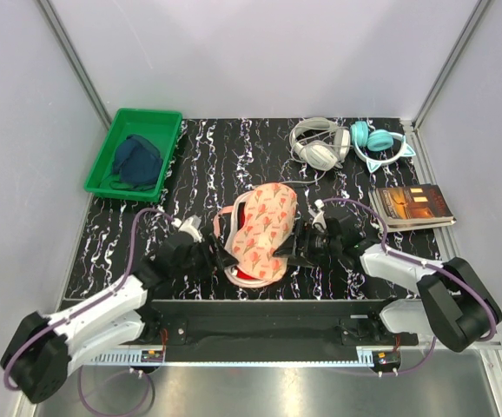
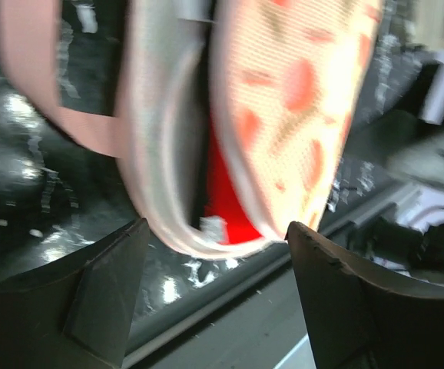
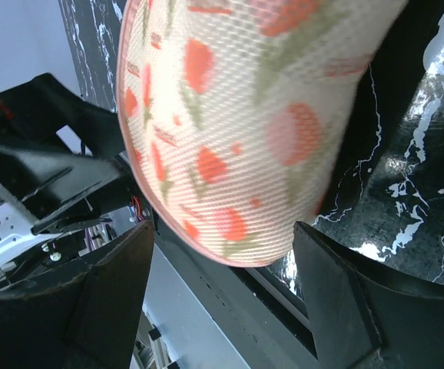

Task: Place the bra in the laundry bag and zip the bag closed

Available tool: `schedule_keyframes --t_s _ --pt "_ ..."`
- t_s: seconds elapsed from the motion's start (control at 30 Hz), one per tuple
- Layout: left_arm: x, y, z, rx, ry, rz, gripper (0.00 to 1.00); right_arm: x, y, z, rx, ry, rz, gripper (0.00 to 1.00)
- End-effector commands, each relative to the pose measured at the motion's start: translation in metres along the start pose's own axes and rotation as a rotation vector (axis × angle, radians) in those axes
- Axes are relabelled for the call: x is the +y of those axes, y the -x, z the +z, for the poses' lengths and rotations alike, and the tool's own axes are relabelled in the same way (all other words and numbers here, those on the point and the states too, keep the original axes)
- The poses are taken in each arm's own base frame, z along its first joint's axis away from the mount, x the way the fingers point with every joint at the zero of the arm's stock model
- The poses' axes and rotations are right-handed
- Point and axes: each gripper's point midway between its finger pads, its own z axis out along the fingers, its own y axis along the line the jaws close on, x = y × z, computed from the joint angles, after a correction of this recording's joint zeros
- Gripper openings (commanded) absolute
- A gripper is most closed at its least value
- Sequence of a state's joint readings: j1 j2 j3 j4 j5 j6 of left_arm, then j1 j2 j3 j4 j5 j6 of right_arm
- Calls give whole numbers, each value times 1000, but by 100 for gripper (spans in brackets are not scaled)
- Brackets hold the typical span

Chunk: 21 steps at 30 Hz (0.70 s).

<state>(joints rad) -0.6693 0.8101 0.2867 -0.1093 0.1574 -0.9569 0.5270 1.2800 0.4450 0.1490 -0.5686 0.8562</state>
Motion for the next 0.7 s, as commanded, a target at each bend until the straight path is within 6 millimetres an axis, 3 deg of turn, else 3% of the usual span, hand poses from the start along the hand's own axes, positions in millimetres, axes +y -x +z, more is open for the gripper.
schedule_keyframes --t_s 0.0,0.03,0.23,0.43,0.5,0.67 --pt "-22 27 8 -43 -49 5 77 10 7 -6 -27 21 -45 81" --pt "-18 25 13 -27 -35 -6 75 7 5 -6 -25 15 -46 81" --pt "-35 32 23 -27 -118 -21 69 -2 2 -3 -13 -7 -45 81" --pt "-36 43 6 -89 -84 22 61 -2 1 -3 -11 -5 -48 81" --pt "-34 48 -6 -130 -69 27 61 -3 2 -3 -14 -8 -47 82" --pt "-43 58 -13 -171 -88 62 75 -6 1 -1 -5 -16 -47 82"
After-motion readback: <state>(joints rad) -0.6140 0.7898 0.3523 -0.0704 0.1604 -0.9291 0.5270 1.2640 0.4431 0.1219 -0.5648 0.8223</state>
